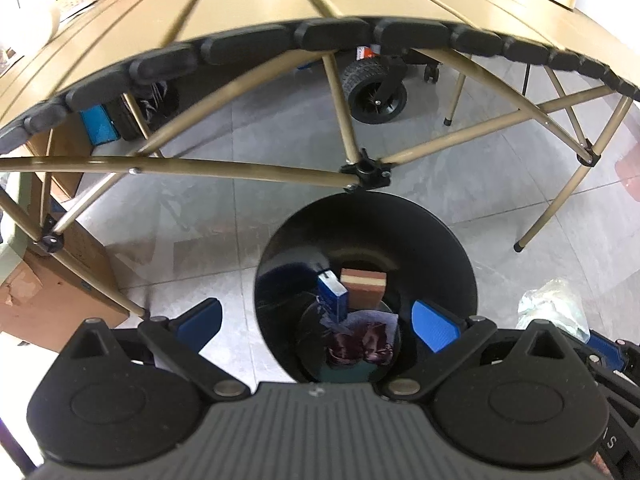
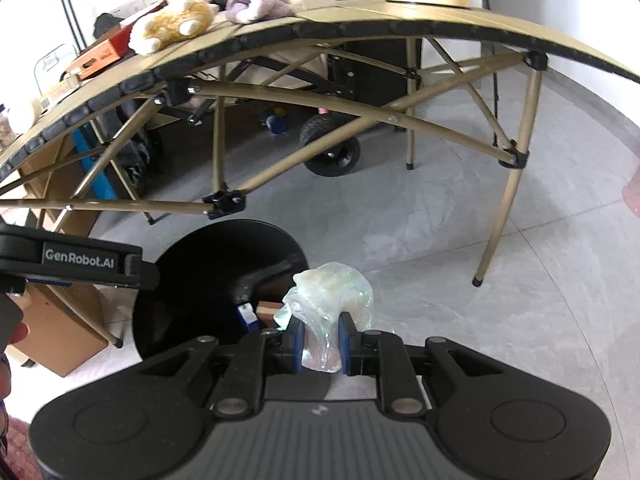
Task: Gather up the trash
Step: 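Lower the plastic bag into the black bin and open the right gripper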
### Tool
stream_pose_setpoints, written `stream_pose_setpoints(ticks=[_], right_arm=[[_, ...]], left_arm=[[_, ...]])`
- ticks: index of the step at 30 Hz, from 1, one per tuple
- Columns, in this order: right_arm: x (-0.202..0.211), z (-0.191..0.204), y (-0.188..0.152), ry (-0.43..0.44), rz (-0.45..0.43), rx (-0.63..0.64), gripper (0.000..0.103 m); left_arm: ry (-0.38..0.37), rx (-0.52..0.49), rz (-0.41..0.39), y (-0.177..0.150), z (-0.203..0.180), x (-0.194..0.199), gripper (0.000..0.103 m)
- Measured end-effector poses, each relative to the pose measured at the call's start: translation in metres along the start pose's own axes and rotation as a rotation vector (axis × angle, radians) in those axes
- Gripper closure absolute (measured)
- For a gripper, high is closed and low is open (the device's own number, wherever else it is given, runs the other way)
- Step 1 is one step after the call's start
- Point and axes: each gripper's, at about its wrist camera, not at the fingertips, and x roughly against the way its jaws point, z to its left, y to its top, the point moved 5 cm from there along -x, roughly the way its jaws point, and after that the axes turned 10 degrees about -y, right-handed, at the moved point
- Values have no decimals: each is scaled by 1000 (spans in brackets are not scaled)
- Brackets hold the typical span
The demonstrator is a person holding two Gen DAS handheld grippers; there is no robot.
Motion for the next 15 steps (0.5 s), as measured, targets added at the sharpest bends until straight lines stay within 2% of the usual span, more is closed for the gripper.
stream_pose_setpoints(ticks=[4, 15], right_arm=[[0, 13, 4, 22, -5, 29, 86], [-15, 62, 15, 83, 3, 119, 86]], left_arm=[[6, 17, -9, 0, 15, 7, 0], [90, 93, -13, -4, 69, 14, 0]])
